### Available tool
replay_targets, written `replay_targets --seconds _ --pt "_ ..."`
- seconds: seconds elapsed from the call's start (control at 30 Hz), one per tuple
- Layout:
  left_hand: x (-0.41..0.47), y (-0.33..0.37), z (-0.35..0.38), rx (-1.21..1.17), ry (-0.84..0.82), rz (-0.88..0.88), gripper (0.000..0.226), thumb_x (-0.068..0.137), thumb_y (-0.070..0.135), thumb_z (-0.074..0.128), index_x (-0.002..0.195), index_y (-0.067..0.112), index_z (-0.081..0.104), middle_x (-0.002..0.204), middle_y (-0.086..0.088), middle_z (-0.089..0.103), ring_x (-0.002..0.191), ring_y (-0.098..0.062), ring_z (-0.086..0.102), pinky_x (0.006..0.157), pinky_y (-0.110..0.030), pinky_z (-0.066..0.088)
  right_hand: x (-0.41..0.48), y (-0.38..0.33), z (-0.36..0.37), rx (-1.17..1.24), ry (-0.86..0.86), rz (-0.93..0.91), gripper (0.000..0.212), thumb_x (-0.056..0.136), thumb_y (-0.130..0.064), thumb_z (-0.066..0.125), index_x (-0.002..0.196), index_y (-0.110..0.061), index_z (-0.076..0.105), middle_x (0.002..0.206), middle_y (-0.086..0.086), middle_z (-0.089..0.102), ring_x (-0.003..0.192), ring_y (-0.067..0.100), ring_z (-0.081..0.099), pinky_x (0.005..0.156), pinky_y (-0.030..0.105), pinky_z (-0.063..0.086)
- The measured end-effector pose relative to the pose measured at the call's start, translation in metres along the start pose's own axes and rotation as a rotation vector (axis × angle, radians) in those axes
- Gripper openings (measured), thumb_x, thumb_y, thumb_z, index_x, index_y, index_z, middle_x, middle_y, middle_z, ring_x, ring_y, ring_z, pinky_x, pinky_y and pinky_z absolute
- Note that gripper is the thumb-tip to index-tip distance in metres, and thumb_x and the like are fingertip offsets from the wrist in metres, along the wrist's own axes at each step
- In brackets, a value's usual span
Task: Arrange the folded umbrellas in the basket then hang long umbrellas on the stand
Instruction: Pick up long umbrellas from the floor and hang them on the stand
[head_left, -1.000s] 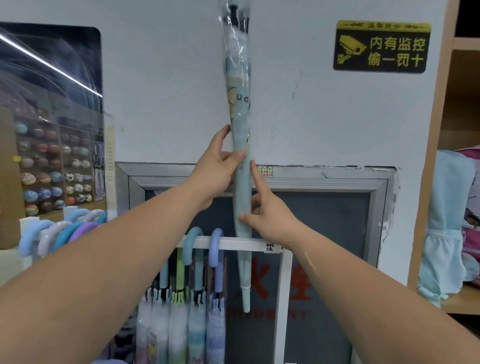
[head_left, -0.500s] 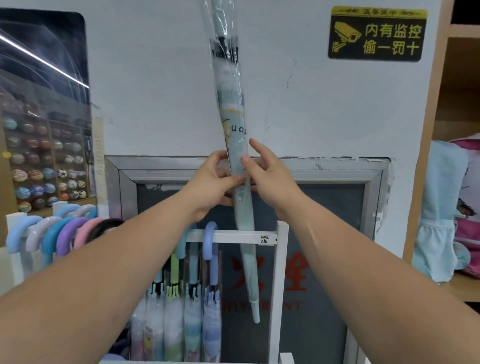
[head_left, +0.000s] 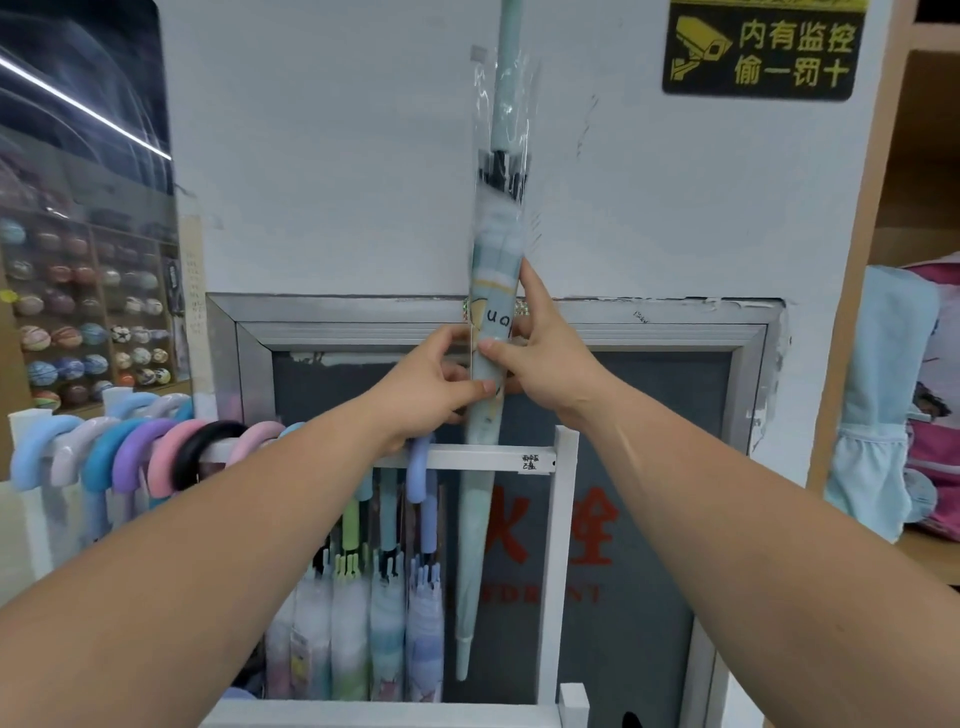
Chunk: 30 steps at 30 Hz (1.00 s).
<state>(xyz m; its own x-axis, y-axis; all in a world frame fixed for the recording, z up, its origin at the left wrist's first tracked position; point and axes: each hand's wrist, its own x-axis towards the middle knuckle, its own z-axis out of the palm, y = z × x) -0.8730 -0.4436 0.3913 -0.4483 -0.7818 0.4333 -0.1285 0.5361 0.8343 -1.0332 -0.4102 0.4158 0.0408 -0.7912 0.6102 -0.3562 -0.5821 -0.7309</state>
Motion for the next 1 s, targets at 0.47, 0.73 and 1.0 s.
replay_targets --seconds 0.47,0.73,1.0 --pt "0.019 0.041 -0.014 -0.143 0.15 0.224 0.057 0.1 0.012 0.058 0.142 0.044 0.037 0.106 -0.022 0.071 0.089 -0.025 0.073 0.074 -0.037 0.061 -0.013 0.006 0.005 -0.023 -0.16 0.074 0.082 0.096 0.0 0.058 0.149 -0.052 0.023 0.121 0.005 0.069 0.113 0.025 0.066 0.084 0.056 0.059" --pt "0.02 0.036 -0.014 -0.155 0.13 0.181 0.055 0.1 0.008 0.057 0.142 0.038 0.04 0.106 -0.013 0.074 0.093 -0.031 0.074 0.069 -0.042 0.061 -0.002 -0.012 -0.006 -0.046 0.024 0.046 0.067 0.1 -0.028 0.059 0.155 -0.042 0.023 0.114 0.004 0.071 0.109 0.027 0.068 0.093 0.05 0.057" --pt "0.009 0.003 -0.006 -0.089 0.053 0.109 0.063 0.098 0.004 0.058 0.147 0.035 0.033 0.1 -0.006 0.077 0.091 -0.021 0.074 0.072 -0.038 0.061 0.012 -0.004 0.0 -0.067 0.137 0.01 0.075 0.089 -0.028 0.065 0.148 -0.052 0.027 0.113 0.01 0.065 0.107 0.028 0.067 0.094 0.054 0.055"
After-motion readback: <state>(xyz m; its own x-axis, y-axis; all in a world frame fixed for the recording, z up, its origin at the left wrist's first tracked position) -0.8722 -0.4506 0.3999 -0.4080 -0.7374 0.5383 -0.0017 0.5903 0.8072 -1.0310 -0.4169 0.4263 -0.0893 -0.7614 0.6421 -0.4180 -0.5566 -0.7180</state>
